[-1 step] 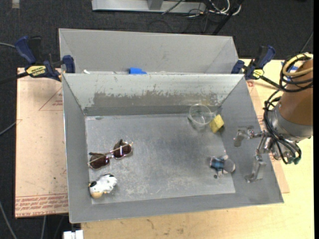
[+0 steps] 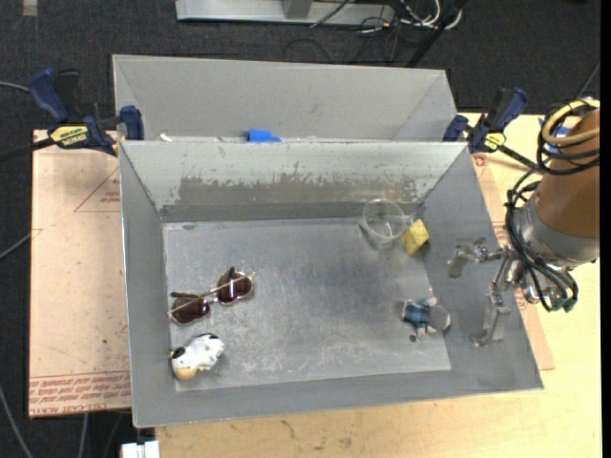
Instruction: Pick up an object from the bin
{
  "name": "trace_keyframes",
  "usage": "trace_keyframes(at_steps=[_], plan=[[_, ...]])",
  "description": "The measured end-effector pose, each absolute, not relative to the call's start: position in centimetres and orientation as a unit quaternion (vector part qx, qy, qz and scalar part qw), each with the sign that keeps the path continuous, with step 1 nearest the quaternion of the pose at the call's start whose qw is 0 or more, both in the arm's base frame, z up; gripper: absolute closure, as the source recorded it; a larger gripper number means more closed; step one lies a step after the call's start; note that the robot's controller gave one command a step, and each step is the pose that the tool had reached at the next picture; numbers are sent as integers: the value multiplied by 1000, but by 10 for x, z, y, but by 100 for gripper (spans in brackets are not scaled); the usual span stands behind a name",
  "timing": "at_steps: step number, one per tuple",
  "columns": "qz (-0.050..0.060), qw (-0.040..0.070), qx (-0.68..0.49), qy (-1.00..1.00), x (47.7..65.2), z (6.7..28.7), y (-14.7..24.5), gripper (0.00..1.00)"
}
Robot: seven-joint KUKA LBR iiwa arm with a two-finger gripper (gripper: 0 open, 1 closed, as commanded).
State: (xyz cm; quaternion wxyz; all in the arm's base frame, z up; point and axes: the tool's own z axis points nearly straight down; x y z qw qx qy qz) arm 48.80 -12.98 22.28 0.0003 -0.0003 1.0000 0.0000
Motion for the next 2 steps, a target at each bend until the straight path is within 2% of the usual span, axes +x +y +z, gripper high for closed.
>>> trace_keyframes(at_steps=[1, 2], plan=[[-1, 3, -45, 999, 495, 140, -140, 0], [1, 0, -56, 998, 494, 80, -140, 0]])
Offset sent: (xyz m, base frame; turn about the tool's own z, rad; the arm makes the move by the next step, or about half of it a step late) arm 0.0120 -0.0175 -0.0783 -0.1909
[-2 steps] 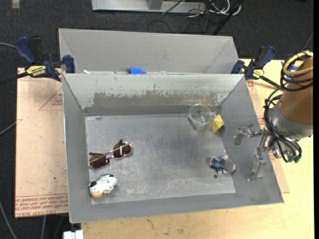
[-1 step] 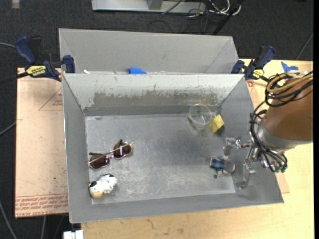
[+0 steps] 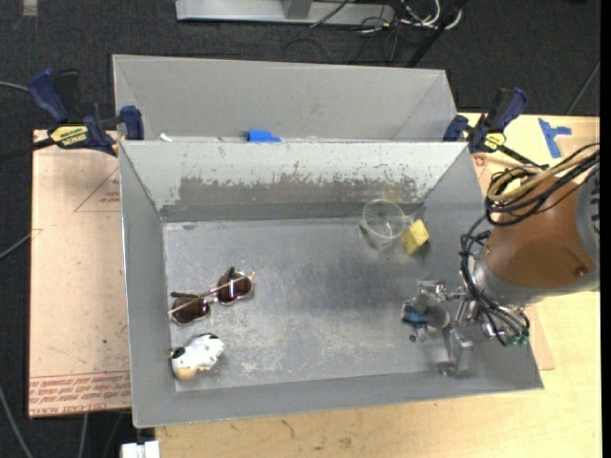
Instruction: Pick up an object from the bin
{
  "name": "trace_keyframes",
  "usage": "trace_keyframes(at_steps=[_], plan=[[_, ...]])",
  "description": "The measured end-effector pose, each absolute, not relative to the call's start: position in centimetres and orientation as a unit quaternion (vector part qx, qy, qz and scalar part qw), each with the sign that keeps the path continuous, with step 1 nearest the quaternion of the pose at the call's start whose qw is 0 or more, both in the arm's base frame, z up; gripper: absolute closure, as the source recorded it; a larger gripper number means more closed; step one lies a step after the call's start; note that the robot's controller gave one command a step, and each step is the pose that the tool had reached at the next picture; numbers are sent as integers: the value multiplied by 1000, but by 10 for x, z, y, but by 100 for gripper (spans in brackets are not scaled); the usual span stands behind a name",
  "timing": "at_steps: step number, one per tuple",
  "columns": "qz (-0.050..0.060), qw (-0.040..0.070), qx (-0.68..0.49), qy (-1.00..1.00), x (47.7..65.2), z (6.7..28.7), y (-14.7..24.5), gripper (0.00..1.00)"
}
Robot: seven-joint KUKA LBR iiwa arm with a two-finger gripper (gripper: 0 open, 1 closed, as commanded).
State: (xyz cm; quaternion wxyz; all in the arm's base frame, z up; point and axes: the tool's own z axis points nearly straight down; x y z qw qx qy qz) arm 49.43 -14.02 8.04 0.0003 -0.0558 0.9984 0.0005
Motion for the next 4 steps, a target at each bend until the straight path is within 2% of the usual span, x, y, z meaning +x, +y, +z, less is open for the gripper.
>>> trace_keyframes(at_steps=[1, 2, 3, 4], plan=[[1, 1, 18, 1000, 514, 147, -143, 0], [1, -1, -59, 998, 504, 66, -136, 0], [0, 0, 31, 1000, 488, 70, -145, 100], [0, 0, 31, 1000, 488, 70, -145, 100]])
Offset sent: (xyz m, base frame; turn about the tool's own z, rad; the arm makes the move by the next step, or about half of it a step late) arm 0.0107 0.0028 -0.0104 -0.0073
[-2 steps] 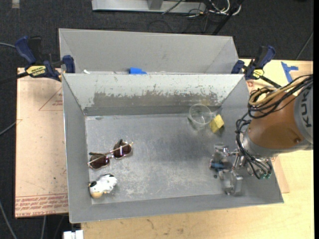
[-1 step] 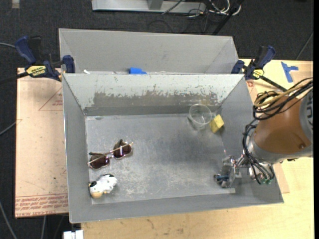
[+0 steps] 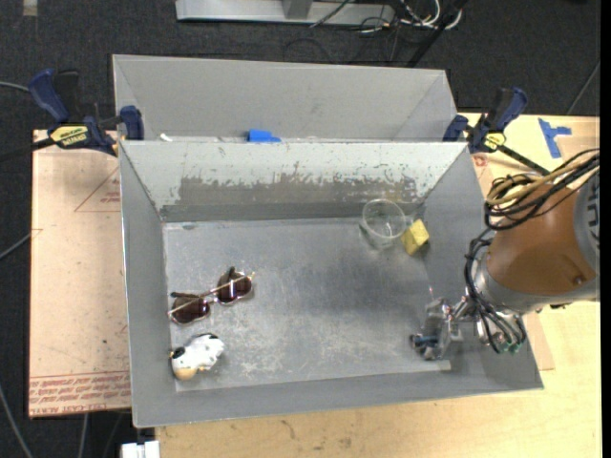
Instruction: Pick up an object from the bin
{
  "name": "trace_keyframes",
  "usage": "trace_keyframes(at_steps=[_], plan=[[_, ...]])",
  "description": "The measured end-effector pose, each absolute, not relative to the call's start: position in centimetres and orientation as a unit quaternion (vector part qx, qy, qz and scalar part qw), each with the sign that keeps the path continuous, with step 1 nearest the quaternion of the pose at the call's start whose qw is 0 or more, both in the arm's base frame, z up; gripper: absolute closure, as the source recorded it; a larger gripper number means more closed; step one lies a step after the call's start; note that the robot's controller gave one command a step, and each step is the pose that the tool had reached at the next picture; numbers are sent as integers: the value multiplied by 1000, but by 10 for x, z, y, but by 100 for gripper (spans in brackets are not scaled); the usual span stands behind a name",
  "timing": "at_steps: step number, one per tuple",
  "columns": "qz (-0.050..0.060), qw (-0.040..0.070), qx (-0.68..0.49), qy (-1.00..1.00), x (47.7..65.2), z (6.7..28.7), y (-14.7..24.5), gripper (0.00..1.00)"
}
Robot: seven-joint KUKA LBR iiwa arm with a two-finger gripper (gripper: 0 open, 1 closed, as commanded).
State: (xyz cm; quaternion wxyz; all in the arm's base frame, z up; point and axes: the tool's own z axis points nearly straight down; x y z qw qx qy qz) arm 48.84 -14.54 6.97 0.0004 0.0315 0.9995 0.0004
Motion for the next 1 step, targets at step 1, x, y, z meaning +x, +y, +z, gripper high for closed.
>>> trace_keyframes(at_steps=[1], plan=[[0, 0, 31, 1000, 488, 70, -145, 100]])
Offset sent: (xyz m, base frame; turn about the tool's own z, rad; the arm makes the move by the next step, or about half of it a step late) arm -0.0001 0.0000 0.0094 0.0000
